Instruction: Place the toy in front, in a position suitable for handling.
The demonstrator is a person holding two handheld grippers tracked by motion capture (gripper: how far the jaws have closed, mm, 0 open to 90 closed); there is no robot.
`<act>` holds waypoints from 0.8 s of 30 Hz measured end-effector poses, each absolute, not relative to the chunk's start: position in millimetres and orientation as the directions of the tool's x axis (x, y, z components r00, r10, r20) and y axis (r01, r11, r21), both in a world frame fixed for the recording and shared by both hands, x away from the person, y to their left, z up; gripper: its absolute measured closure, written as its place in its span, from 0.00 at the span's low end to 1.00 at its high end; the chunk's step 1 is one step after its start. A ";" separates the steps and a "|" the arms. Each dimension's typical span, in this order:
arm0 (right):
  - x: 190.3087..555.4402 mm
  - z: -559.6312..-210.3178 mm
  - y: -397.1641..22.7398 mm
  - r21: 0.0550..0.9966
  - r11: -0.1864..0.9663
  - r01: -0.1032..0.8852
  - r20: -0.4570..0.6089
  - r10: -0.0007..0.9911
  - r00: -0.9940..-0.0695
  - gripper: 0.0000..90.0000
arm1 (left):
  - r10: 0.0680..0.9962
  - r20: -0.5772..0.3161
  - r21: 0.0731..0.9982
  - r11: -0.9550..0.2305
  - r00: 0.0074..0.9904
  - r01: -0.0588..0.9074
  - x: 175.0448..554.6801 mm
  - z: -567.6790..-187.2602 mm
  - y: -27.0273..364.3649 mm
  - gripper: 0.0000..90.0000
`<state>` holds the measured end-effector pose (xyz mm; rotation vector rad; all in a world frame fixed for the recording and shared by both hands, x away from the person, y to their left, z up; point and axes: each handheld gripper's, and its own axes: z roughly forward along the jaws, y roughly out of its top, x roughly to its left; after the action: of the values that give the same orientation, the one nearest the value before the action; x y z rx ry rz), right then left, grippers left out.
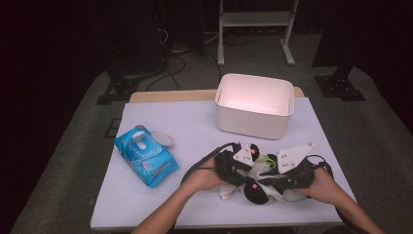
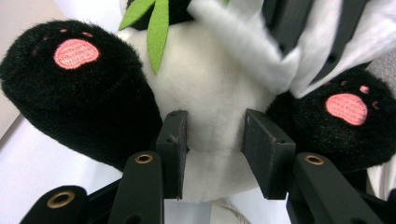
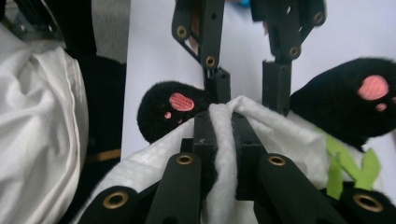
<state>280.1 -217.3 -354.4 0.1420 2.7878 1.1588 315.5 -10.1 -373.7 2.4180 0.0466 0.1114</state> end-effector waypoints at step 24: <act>273.5 -330.8 -250.2 0.724 0.685 0.077 -0.057 0.170 -0.984 0.98 | 0.063 0.068 0.659 -0.752 0.996 0.003 316.2 -374.0 -7.1 0.65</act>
<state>273.5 -250.2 -330.8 0.2042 2.7729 1.1833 316.2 -7.1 -374.0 2.4199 0.0451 0.1107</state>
